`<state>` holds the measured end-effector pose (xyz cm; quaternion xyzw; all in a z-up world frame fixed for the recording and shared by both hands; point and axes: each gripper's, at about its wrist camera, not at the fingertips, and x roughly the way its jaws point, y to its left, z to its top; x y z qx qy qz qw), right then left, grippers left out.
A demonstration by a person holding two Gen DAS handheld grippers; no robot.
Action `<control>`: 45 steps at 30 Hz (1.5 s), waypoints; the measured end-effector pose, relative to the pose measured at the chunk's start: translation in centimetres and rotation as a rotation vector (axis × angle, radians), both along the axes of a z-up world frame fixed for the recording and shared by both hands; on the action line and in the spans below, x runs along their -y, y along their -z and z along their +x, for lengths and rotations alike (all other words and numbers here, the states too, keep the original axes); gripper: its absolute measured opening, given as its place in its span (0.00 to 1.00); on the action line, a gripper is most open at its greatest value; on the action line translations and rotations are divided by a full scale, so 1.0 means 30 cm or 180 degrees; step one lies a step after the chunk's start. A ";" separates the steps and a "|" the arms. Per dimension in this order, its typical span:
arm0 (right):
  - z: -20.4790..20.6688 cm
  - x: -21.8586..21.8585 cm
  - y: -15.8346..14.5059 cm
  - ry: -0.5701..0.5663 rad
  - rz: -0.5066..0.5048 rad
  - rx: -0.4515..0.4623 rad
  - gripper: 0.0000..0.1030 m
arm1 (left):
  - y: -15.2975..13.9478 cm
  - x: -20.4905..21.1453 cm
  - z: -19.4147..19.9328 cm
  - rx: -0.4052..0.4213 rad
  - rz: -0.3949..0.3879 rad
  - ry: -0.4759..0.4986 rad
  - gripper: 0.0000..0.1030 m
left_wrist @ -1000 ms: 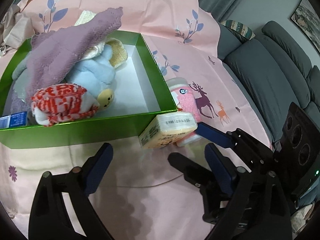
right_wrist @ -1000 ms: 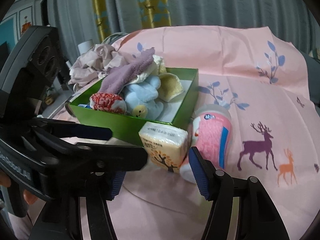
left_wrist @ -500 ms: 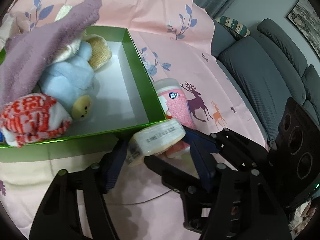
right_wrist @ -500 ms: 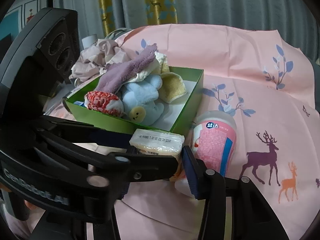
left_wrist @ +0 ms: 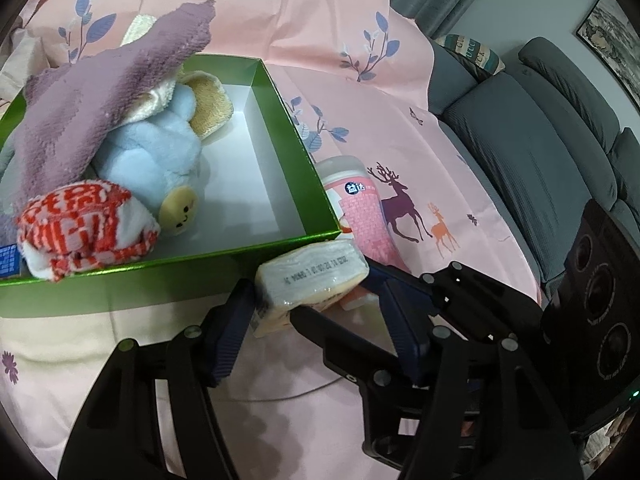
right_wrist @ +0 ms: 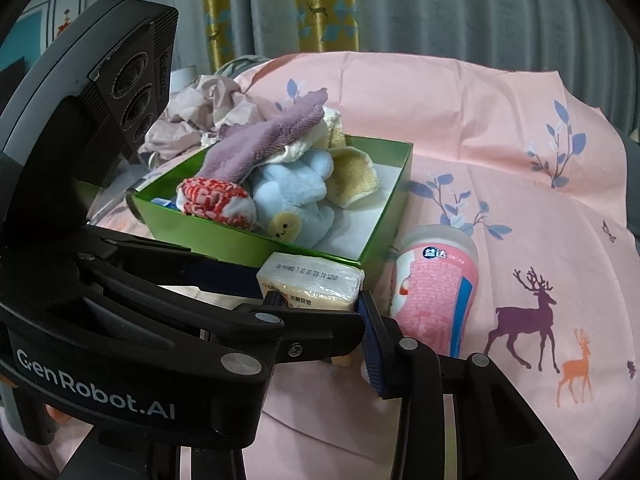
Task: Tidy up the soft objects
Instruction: 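Lift the tissue pack and carry it over the green box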
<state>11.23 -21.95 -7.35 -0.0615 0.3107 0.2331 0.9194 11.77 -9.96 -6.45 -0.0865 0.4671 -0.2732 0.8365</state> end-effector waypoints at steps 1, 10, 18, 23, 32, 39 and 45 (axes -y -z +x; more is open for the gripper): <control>-0.003 -0.002 -0.001 -0.0003 0.0001 0.0003 0.39 | -0.003 -0.003 -0.005 0.0004 0.0001 -0.0004 0.61; -0.064 -0.038 -0.035 -0.0066 0.0014 0.0069 0.39 | -0.048 -0.041 -0.072 0.0095 0.0019 -0.0060 0.61; -0.152 -0.084 -0.076 -0.0091 0.0063 0.0148 0.39 | -0.103 -0.085 -0.155 0.0209 0.0052 -0.0083 0.61; -0.184 -0.114 -0.120 -0.0094 0.0044 0.0229 0.39 | -0.156 -0.115 -0.189 0.0340 0.0018 -0.0113 0.61; -0.210 -0.188 -0.230 -0.0141 -0.0028 0.0436 0.39 | -0.281 -0.191 -0.200 0.0572 -0.0070 -0.0173 0.61; -0.145 -0.262 -0.375 -0.0180 -0.0102 0.0699 0.39 | -0.424 -0.257 -0.120 0.0736 -0.0139 -0.0194 0.61; -0.067 -0.324 -0.455 -0.0237 -0.0088 0.0825 0.39 | -0.494 -0.320 -0.058 0.0925 -0.0066 -0.0301 0.61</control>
